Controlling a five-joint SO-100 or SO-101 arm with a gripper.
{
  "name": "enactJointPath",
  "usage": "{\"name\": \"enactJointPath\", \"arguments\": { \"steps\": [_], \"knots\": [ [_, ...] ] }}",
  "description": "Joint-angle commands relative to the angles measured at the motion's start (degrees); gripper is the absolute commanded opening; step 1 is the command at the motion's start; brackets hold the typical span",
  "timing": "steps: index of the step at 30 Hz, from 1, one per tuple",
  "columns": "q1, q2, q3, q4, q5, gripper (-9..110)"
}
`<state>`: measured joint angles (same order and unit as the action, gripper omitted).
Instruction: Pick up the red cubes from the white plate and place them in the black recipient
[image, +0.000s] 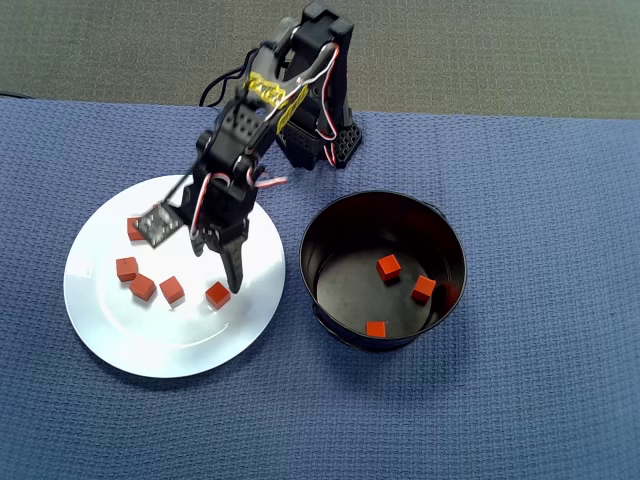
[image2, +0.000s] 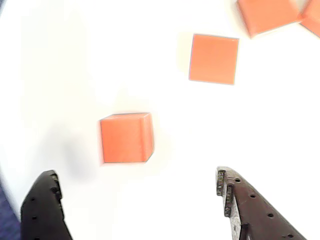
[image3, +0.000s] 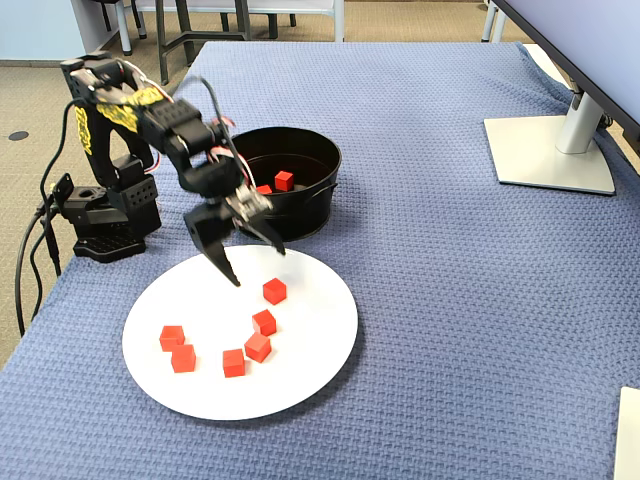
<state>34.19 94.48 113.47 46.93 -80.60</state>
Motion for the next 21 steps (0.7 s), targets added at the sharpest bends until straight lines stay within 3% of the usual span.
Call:
{"name": "enactJointPath", "arguments": {
  "steps": [1, 21],
  "knots": [
    [1.05, -3.08, -2.37, -5.45, -1.23, 30],
    [-5.45, -7.12, -4.92, -6.68, 8.09, 18]
  ]
}}
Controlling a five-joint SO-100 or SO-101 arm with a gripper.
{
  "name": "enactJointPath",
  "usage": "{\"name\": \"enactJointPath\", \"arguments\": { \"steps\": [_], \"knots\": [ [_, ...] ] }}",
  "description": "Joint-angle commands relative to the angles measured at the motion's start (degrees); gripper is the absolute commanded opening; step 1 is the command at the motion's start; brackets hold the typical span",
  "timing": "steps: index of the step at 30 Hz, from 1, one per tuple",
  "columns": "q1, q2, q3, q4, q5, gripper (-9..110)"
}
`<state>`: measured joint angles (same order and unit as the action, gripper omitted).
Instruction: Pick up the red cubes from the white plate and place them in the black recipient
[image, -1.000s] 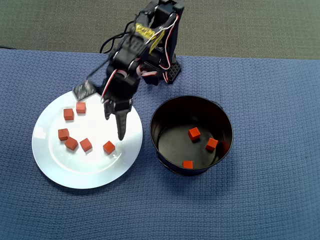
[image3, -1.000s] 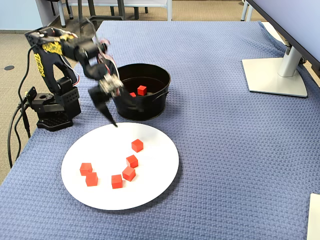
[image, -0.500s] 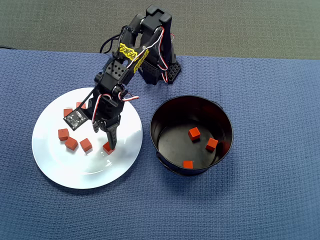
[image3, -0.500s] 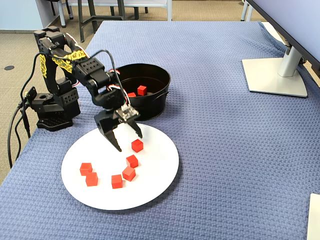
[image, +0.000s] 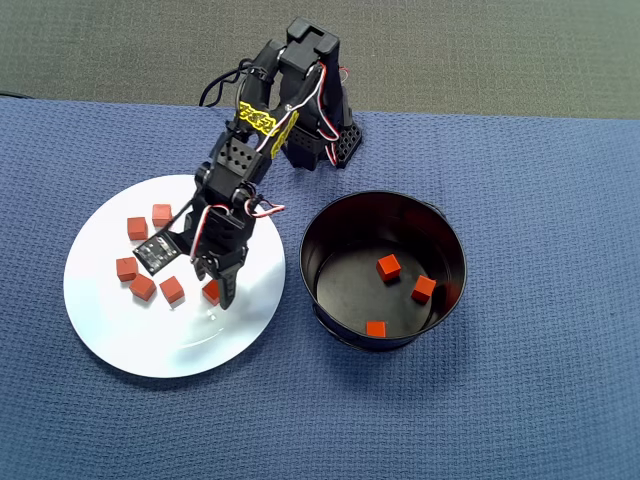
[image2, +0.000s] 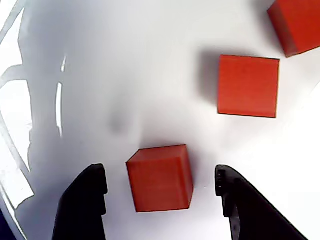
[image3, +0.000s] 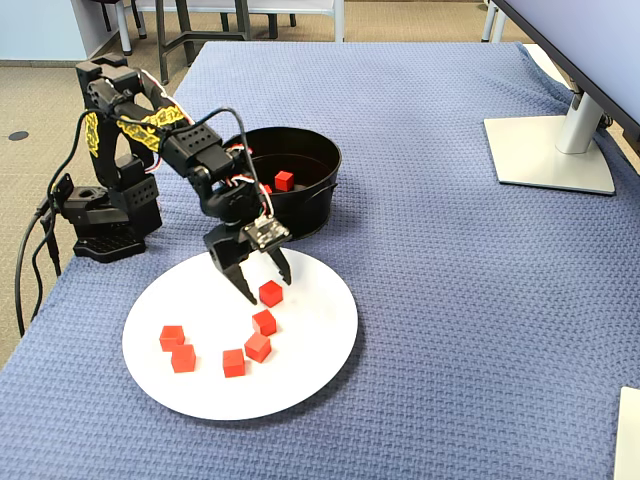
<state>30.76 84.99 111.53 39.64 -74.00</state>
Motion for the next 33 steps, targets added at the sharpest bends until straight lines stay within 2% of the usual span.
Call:
{"name": "enactJointPath", "arguments": {
  "steps": [1, 9, 11, 16, 21, 27, 33],
  "knots": [
    [-2.2, 2.46, -2.99, 0.79, 1.76, 18],
    [-2.55, 3.69, -1.14, 0.79, 1.93, 17],
    [-2.46, 3.69, -1.14, 0.26, 2.72, 0],
    [-1.76, 5.54, -1.76, -2.02, 7.38, 0],
    [1.14, 18.81, 1.05, 2.64, 14.5, 0],
    [1.32, 34.01, -0.97, 17.67, 26.54, 0],
    [-15.38, 45.09, -12.3, 35.86, 40.69, 0]
  ]
}}
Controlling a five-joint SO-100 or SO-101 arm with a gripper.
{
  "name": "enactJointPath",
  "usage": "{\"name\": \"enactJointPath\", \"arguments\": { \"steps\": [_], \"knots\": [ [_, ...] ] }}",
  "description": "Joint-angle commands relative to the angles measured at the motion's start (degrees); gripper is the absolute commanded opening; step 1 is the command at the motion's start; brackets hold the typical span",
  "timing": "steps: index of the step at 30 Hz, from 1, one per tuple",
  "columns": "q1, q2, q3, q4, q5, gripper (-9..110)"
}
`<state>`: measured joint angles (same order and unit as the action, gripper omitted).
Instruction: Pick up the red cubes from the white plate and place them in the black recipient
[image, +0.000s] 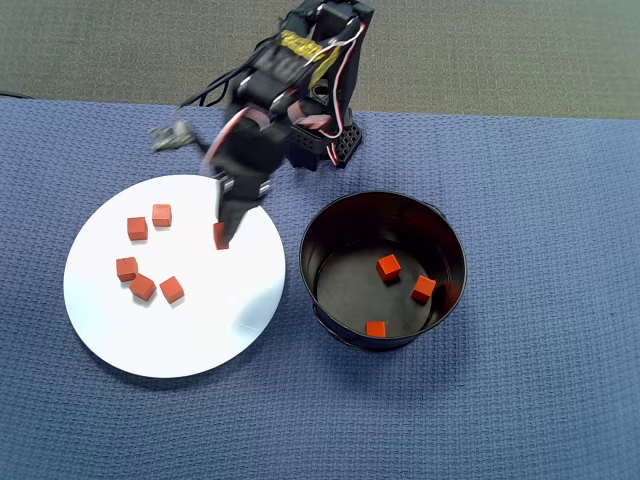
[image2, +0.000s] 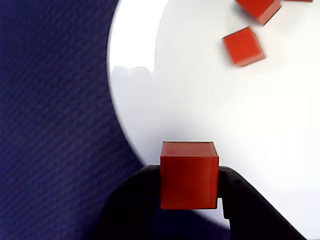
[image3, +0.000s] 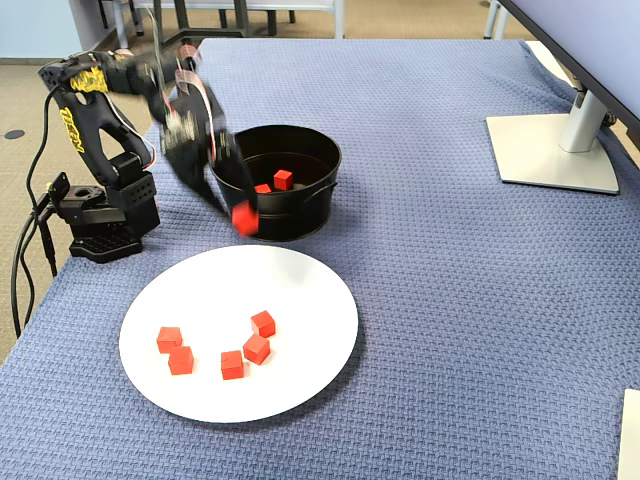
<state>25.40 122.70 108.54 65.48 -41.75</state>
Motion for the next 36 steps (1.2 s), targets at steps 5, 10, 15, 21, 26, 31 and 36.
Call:
{"name": "enactJointPath", "arguments": {
  "steps": [5, 10, 15, 21, 26, 31, 36],
  "knots": [
    [-28.65, 9.84, -17.58, 17.75, 19.51, 0],
    [-41.04, 5.62, -13.1, 20.39, 19.25, 31],
    [-23.99, 1.76, -17.58, 14.68, 12.74, 36],
    [-2.55, -4.66, -15.56, 5.27, -1.58, 33],
    [8.53, -8.88, -10.9, 0.7, -11.43, 32],
    [15.12, -14.77, -7.12, -6.33, -23.2, 30],
    [18.02, -21.62, -8.35, -10.72, -25.31, 28]
  ]
}}
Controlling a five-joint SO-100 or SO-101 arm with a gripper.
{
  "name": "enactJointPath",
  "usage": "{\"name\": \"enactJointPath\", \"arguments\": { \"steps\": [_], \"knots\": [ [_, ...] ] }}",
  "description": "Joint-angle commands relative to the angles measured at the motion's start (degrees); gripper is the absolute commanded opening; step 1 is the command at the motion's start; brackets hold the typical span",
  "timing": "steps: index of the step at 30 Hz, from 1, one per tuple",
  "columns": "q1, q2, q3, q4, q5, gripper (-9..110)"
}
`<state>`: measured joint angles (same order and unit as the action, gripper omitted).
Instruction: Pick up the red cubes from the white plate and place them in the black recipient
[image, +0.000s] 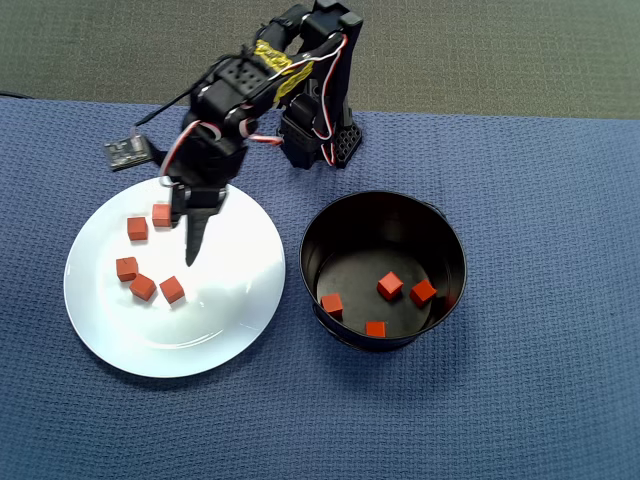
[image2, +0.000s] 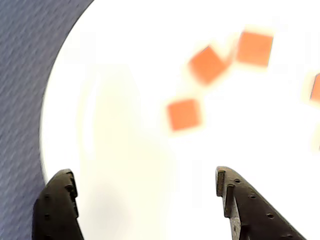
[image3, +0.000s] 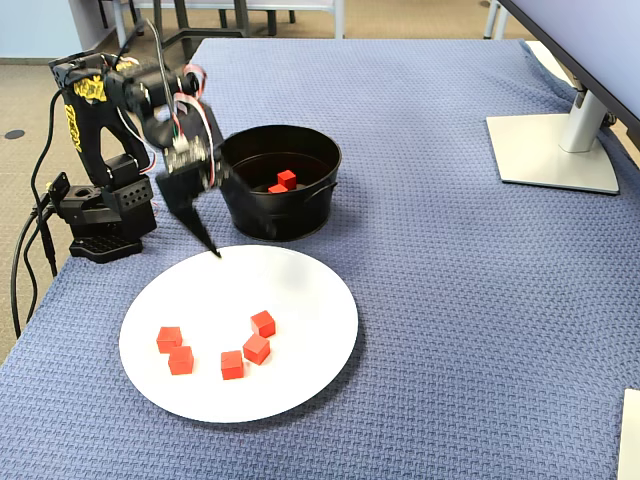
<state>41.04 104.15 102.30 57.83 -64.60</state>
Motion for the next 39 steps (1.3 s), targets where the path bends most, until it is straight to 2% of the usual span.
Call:
{"name": "enactJointPath", "arguments": {
  "steps": [1, 9, 13, 23, 39],
  "knots": [
    [2.64, -4.83, -2.72, -3.6, -2.64, 28],
    [4.66, -16.7, -2.29, -13.89, -10.55, 26],
    [5.1, -20.48, -3.08, -17.58, -12.74, 30],
    [2.55, -25.05, -4.57, -20.04, -8.7, 30],
    [-5.63, -17.75, 4.39, -20.65, -2.72, 26]
  ]
}}
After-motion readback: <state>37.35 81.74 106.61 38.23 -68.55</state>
